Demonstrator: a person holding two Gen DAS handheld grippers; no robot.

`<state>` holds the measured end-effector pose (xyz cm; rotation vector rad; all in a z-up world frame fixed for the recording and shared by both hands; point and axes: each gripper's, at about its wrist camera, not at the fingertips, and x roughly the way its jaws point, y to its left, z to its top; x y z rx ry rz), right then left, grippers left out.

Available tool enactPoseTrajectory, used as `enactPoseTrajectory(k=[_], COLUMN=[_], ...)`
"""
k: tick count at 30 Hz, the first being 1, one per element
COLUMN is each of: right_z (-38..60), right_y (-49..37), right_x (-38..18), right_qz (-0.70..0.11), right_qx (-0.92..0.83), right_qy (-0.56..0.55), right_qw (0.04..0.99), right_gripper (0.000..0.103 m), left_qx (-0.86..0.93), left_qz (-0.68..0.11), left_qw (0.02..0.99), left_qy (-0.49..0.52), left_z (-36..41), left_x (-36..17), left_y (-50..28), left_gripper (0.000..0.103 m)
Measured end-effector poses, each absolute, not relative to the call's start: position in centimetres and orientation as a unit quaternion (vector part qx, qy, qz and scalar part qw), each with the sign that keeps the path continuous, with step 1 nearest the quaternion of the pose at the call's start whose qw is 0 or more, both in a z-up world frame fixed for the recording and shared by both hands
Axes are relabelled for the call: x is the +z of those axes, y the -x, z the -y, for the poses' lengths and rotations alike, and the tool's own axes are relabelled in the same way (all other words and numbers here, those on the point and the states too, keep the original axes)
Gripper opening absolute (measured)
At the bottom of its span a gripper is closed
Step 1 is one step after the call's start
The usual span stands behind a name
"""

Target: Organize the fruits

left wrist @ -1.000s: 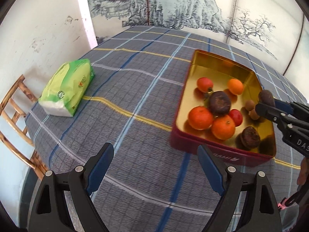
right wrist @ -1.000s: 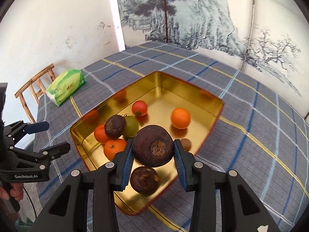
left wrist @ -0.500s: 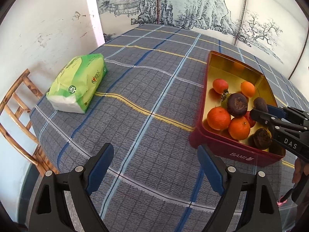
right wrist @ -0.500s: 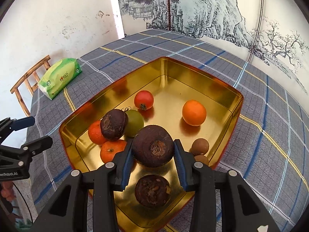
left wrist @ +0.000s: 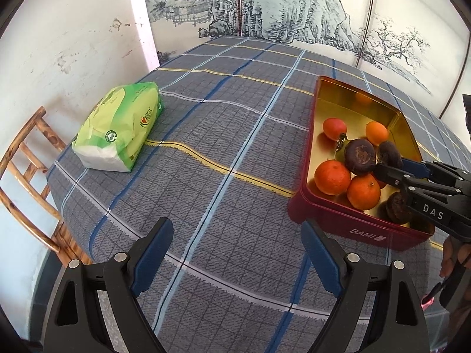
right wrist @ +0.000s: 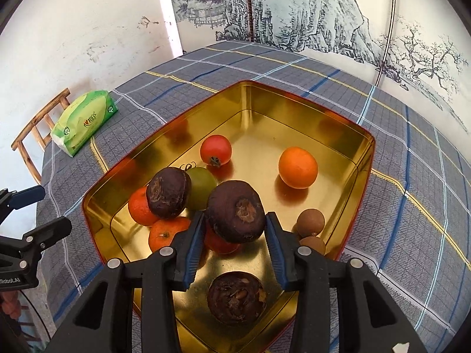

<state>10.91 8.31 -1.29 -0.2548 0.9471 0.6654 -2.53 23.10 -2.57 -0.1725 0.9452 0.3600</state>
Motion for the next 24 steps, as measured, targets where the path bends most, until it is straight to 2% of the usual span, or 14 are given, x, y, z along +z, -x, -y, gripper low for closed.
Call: enactPoseTrajectory(k=[4,14,16,24], right_z=[-8.1,-6.3,-5.8,-3.9], right_y=[-10.6,-9.0,-8.6,-5.8], right_x=[-1.0,1.1,1.5,1.5], right_qz=[-0.440,-0.424,-0.427,-0.437], right_qx=[0.306,0.299,0.293,0.281], right_qy=[0.124,0.114,0.111,0.116], right_qw=[0.835,0.847,0.848,0.847], right_gripper=[0.061,0.089,0.099,0.101], left_qx=[0.171,0.167,0.165,0.150], left_qz=[-0.455,-0.451,-0.450,-0.453], left_qw=[0.871,0.875,0.875,0.877], left_qy=[0.078,0.063,0.061,0.049], left_z=[-22.7,-21.8,-21.5,-19.5], left_x=[-2.5,-1.5,-1.2,-0.9], left_y=[2.5,2.4,2.4,2.2], left_gripper=[0.088,0.089,0.089,0.089])
